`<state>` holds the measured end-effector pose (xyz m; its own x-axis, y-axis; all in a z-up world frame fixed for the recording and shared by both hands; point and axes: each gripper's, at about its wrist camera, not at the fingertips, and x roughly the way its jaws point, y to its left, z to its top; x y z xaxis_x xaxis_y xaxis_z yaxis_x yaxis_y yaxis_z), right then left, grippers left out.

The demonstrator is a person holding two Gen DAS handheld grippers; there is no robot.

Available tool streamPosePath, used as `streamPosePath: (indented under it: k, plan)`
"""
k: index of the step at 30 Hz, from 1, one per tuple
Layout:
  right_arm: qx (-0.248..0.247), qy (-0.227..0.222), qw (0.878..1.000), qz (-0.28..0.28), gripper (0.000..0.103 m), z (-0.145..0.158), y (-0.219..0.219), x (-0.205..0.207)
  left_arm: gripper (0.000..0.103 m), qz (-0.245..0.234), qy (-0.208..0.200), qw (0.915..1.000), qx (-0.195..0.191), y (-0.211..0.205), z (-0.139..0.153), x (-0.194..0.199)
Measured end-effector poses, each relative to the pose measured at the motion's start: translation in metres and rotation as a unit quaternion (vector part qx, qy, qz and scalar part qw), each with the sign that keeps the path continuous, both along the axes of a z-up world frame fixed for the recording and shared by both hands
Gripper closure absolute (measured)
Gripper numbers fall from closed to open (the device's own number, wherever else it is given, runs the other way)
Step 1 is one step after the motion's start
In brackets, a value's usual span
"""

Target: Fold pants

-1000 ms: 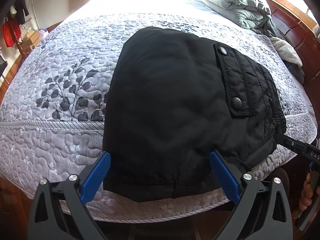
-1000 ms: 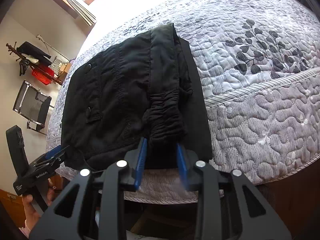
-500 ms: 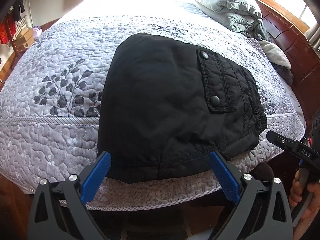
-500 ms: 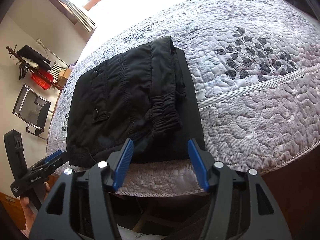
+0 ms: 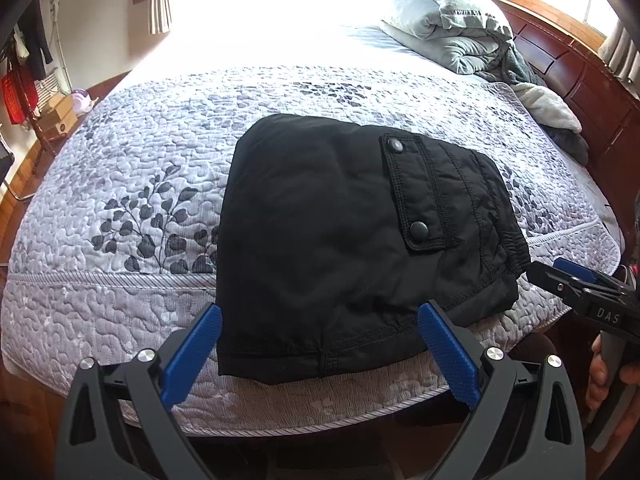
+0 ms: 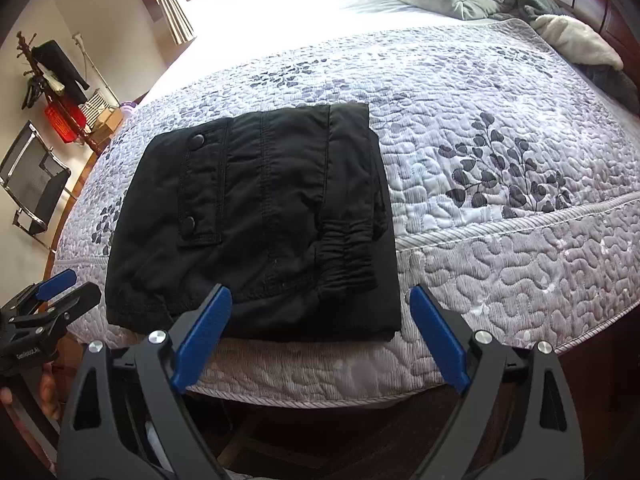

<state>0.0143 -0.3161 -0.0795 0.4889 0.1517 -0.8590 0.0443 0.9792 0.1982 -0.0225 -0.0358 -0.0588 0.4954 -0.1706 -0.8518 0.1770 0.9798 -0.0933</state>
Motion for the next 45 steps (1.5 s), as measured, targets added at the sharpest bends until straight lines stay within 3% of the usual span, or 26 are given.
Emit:
streamPosePath:
  k: [8, 14, 18, 23, 25, 29, 33, 40, 42, 45]
  plan:
    - [0.065, 0.009, 0.998, -0.019, 0.012, -0.011, -0.026, 0.025, 0.004, -0.015, 0.015, 0.9995, -0.024, 0.005, -0.007, 0.018]
    - [0.065, 0.032, 0.997, -0.026, 0.012, -0.032, -0.039, 0.044, 0.004, -0.027, 0.104, 0.9891, -0.101, 0.028, -0.035, 0.053]
    - [0.066, 0.043, 0.997, -0.011, 0.012, -0.042, -0.04, 0.051, 0.004, -0.033, 0.164, 0.9688, -0.183, 0.062, -0.052, 0.075]
    - [0.088, 0.053, 0.995, 0.014, 0.012, -0.052, -0.039, 0.057, 0.004, -0.041, 0.217, 0.9239, -0.312, 0.103, -0.071, 0.097]
    - [0.109, 0.059, 0.992, 0.017, 0.012, -0.058, -0.04, 0.059, 0.004, -0.037, 0.23, 0.9098, -0.343, 0.113, -0.079, 0.104]
    - [0.135, 0.069, 0.988, 0.022, 0.012, -0.066, -0.042, 0.063, 0.004, -0.021, 0.244, 0.9176, -0.313, 0.124, -0.094, 0.113]
    - [0.159, 0.077, 0.984, 0.024, 0.012, -0.074, -0.047, 0.067, 0.004, -0.035, 0.276, 0.9043, -0.324, 0.121, -0.11, 0.117]
    - [0.173, 0.082, 0.981, 0.024, 0.012, -0.076, -0.059, 0.07, 0.004, -0.071, 0.282, 0.9005, -0.323, 0.096, -0.119, 0.125]
    - [0.173, 0.082, 0.981, 0.026, 0.012, -0.075, -0.061, 0.07, 0.004, -0.082, 0.283, 0.904, -0.31, 0.093, -0.121, 0.125]
    - [0.177, 0.082, 0.981, 0.025, 0.012, -0.074, -0.064, 0.069, 0.004, -0.089, 0.287, 0.9028, -0.307, 0.093, -0.123, 0.124]
